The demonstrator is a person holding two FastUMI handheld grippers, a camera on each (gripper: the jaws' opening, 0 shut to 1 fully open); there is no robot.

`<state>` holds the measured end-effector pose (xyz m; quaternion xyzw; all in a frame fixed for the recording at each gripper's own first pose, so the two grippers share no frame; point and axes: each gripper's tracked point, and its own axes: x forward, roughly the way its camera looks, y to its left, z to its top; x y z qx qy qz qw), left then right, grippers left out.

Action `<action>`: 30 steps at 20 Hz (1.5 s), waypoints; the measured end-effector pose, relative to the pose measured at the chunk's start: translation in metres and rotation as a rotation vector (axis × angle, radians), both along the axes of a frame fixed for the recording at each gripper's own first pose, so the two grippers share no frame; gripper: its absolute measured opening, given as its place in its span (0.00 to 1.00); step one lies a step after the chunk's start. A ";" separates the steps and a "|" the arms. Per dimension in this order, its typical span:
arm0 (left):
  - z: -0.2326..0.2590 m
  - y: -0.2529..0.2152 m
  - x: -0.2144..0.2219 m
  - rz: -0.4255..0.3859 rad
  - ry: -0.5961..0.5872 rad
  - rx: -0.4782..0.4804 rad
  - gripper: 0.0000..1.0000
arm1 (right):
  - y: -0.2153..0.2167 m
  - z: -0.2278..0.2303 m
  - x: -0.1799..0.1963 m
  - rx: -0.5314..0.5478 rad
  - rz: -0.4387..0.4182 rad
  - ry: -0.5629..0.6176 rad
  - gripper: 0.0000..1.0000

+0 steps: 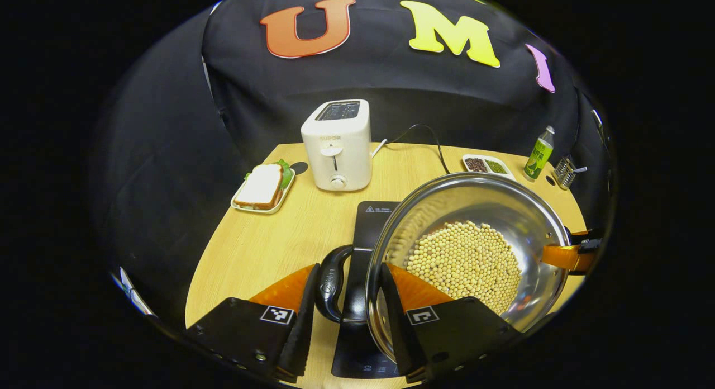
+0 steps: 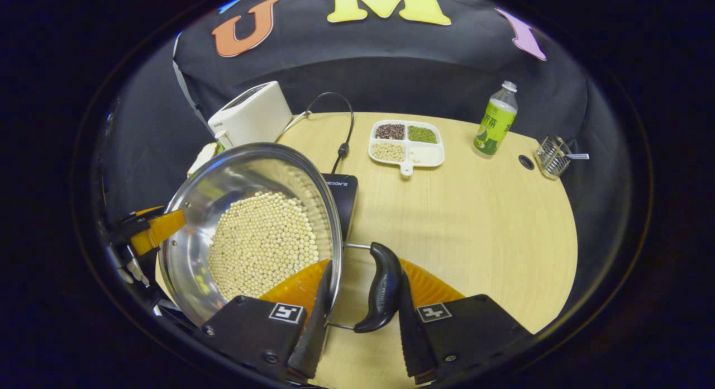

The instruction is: First push the handle of the pot to place it horizontally, then grasp the pot with both hands and set it on the induction cooktop.

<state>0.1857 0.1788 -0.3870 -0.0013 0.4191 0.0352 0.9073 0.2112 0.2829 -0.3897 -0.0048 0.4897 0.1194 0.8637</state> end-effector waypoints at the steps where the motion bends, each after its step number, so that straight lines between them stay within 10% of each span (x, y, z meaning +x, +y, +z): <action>1: -0.002 0.002 0.000 0.000 0.004 -0.003 0.58 | 0.002 0.000 0.001 -0.003 0.001 0.002 0.58; 23: -0.013 0.004 0.013 -0.036 -0.039 0.039 0.60 | 0.007 -0.015 0.009 0.015 -0.031 -0.052 0.58; 30: -0.022 -0.006 0.009 -0.097 -0.037 0.065 0.73 | 0.004 -0.008 0.016 0.030 -0.030 -0.132 0.69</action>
